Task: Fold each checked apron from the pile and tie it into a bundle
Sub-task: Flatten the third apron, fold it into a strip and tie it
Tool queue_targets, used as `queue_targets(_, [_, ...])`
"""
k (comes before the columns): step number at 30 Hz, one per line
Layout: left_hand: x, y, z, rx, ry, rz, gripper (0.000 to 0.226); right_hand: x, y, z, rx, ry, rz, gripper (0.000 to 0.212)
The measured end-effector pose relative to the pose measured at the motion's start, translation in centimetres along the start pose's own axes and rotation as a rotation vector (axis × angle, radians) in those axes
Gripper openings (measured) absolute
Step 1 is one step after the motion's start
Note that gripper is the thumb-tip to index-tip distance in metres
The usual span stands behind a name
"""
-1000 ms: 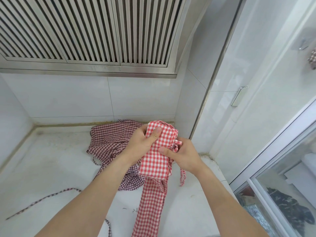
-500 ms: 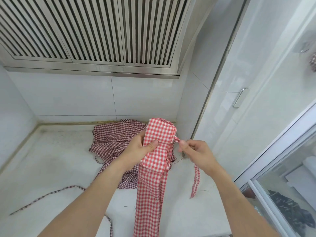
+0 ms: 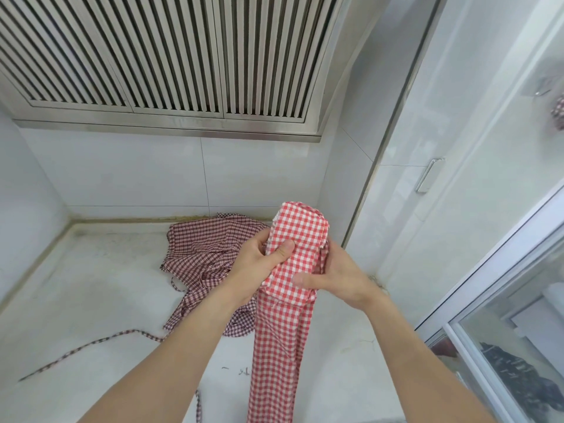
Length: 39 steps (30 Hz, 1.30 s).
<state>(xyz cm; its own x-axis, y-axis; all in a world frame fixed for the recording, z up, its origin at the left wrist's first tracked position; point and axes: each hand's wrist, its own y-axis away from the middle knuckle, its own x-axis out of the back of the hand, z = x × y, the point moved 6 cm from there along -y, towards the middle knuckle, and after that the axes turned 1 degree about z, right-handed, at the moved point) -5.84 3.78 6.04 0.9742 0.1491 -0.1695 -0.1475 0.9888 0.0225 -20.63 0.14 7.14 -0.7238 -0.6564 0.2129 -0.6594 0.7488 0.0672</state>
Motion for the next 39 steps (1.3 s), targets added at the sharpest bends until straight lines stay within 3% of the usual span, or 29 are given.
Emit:
queue_targets(3, [0.3,-0.1,0.1,-0.010,0.054,0.101,0.036,-1.1,-0.1,-0.1,0.022,0.079,-0.067,0.088])
queue_targets(7, [0.6,-0.2,-0.3,0.019,0.073,0.165,0.034,-1.4,-0.4,-0.2,0.056,0.226,0.025,0.098])
queue_targets(11, [0.2,-0.2,-0.5,0.114,0.169,0.061,0.030,-1.0,-0.6,-0.4,0.116,0.308,0.205,0.086])
queue_targets(15, [-0.2,-0.1,-0.2,0.102,0.141,-0.033,0.032,-0.6,-0.5,-0.5,0.169,0.360,0.337,0.081])
queue_targets(19, [-0.2,-0.2,-0.4,0.060,0.079,-0.081,0.049,-0.3,-0.3,-0.6,0.212,0.352,0.452,0.078])
queue_targets(21, [0.0,-0.2,-0.4,0.031,0.004,-0.096,0.055,-0.1,-0.6,-0.5,0.186,0.371,0.436,0.081])
queue_targets(24, [0.4,-0.5,-0.8,-0.002,-0.099,-0.069,0.047,0.4,-1.4,0.3,0.045,0.388,0.233,0.086])
queue_targets(27, [0.9,-0.7,-1.4,-0.026,-0.179,-0.041,0.046,0.7,-1.7,1.2,-0.042,0.220,0.079,0.075])
queue_targets(34, [0.6,-1.0,-1.6,-0.029,-0.190,-0.104,0.033,-0.1,-1.6,0.8,0.009,0.013,0.036,0.024])
queue_targets(37, [0.5,-1.0,-2.1,0.047,-0.069,-0.073,0.030,0.4,-1.9,0.9,0.080,0.019,0.163,0.032])
queue_targets(39, [0.4,-0.7,-3.2,0.226,0.036,-0.124,0.037,0.6,-1.9,0.8,0.151,0.050,0.216,0.031])
